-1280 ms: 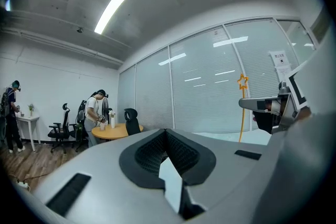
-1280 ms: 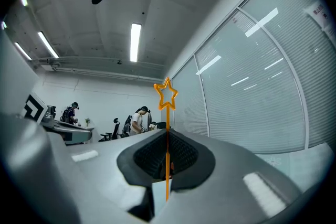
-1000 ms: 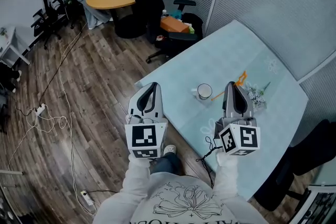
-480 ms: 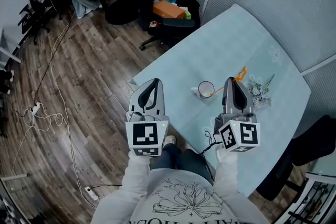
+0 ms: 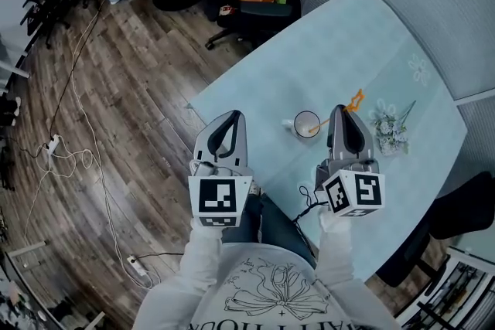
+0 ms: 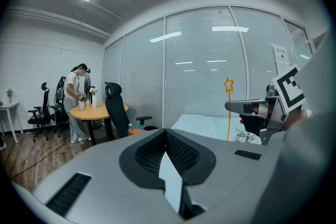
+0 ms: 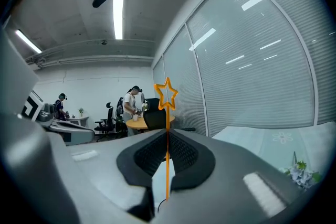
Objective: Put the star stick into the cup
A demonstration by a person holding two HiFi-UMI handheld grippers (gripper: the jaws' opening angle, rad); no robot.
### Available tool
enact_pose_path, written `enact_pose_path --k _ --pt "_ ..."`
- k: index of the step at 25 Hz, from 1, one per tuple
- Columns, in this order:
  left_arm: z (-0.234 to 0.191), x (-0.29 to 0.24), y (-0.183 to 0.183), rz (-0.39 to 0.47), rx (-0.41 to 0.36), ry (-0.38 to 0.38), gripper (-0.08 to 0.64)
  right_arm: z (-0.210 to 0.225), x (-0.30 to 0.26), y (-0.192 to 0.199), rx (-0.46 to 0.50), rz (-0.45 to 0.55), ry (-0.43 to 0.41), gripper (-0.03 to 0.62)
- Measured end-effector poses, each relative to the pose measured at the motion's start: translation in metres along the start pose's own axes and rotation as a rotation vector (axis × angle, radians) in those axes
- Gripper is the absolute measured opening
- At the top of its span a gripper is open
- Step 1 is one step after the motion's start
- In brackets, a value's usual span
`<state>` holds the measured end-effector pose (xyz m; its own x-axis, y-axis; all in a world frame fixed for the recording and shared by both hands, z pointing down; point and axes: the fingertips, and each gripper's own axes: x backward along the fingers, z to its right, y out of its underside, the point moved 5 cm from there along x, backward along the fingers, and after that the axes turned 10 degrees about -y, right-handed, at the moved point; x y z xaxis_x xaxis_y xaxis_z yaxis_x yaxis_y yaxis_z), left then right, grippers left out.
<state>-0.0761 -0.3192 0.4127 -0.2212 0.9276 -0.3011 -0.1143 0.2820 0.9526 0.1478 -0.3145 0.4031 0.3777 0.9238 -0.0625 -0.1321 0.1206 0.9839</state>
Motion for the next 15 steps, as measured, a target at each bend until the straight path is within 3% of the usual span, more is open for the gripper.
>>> enact_pose_path --k 15 --pt "0.023 -0.051 0.047 -0.123 0.019 0.011 0.006 0.038 -0.037 0.06 -0.083 -0.117 -0.029 0.015"
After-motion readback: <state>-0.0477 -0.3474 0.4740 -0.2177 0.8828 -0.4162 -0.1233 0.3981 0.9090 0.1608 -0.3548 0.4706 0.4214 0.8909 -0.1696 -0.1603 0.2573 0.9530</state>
